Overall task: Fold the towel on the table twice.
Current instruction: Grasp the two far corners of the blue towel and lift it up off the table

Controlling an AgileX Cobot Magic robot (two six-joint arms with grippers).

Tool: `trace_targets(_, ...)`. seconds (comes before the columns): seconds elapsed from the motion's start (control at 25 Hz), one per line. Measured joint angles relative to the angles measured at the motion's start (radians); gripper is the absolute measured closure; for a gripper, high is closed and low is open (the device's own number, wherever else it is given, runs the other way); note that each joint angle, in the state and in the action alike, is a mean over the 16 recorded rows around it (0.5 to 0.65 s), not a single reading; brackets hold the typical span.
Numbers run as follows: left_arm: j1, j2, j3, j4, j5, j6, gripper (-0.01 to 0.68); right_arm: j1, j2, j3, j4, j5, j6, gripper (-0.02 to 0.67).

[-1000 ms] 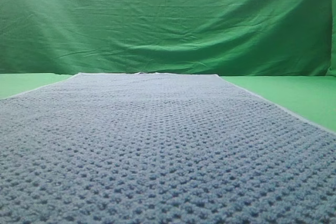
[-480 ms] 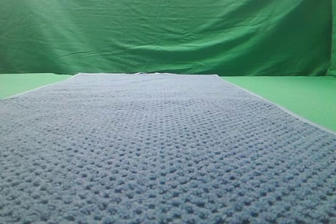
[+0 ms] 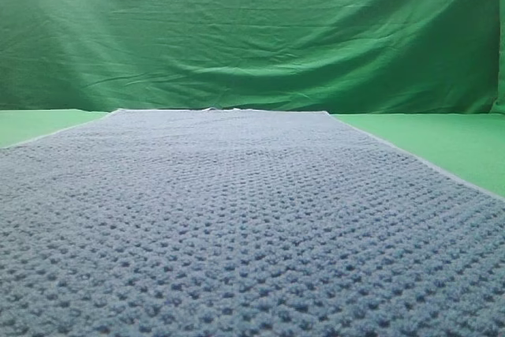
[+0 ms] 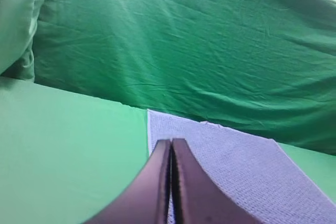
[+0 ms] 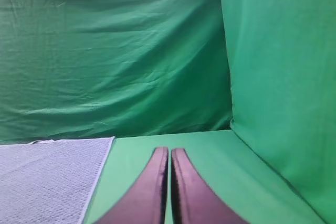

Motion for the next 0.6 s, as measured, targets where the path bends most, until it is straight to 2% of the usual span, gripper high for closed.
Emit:
trace_targets(0.32,-0.012,0.115,-0.203,-0.008,0.209,-0.006,0.673,0.0,0.144,-0.198,0.041,0.177,0.011,0.649)
trace_targets(0.6,-0.034,0.184,-0.281,-0.018,0.243,-0.002,0.673,0.0,0.255,-0.291,0.096,0.257,0.012,0.649)
